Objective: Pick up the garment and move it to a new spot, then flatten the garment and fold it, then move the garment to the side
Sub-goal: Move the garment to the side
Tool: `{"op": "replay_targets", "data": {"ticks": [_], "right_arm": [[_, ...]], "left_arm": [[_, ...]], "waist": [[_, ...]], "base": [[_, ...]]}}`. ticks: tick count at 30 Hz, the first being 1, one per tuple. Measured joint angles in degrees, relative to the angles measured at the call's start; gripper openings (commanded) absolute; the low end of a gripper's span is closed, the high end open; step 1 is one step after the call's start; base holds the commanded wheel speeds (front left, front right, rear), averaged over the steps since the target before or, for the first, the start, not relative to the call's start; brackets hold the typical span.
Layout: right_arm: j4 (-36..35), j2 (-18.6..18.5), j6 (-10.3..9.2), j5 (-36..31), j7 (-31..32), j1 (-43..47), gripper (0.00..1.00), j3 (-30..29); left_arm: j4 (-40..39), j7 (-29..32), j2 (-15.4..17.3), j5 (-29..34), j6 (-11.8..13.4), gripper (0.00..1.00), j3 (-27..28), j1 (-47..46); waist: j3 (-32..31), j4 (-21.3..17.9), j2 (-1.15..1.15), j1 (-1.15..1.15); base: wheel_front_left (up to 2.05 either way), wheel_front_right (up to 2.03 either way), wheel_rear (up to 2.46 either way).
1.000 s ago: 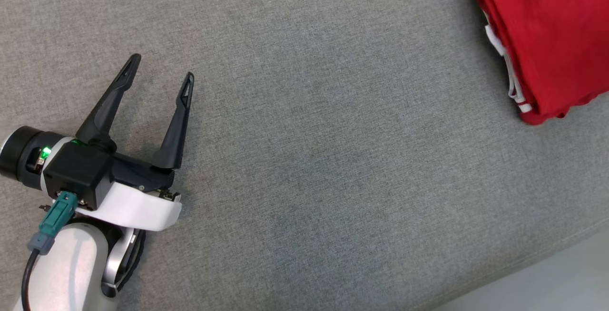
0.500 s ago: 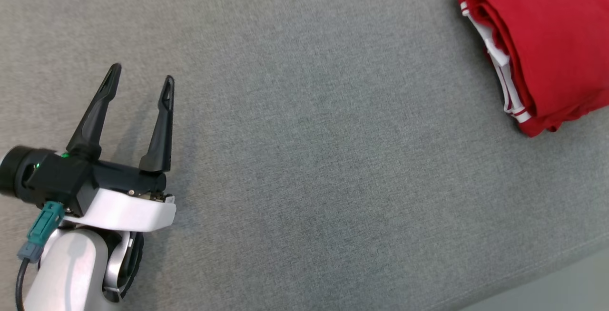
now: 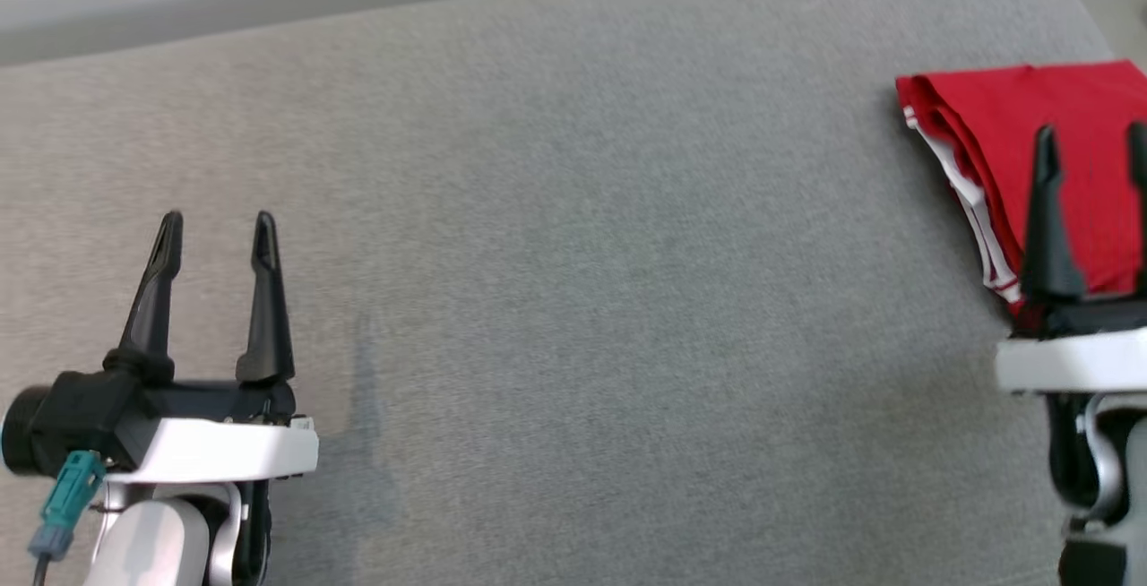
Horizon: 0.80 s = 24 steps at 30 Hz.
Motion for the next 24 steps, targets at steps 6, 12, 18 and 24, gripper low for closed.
{"op": "replay_targets", "data": {"ticks": [6, 12, 18, 24], "right_arm": [[-4.8, 2.6, 0.01, -1.2, 3.3, 6.4, 1.0, 2.9], [-4.1, 3.2, 0.01, -1.2, 4.8, 10.9, 1.0, 5.5], [-2.6, 3.4, 0.01, -1.5, 5.2, 14.6, 1.0, 6.2], [-1.5, 3.4, 0.0, -1.7, 5.9, 17.9, 1.0, 6.2]], "left_arm": [[0.8, -0.8, -0.7, -0.5, 0.8, 1.0, 0.3, 3.6], [1.4, -0.8, -0.7, -0.6, 1.3, 1.0, -0.1, 8.2], [1.8, 0.7, -0.4, -0.6, 1.3, 1.0, -1.1, 10.7], [2.4, 2.0, -0.8, -0.6, 1.3, 1.0, -2.7, 13.3]], "waist": [[-4.7, 3.4, 0.0, 0.0], [-9.7, 5.4, 0.0, 0.0], [-13.5, 7.0, 0.0, 0.0], [-16.7, 8.0, 0.0, 0.0]], "base": [[0.0, 0.0, 0.0], [0.0, 0.0, 0.0], [0.0, 0.0, 0.0], [0.0, 0.0, 0.0]]}}
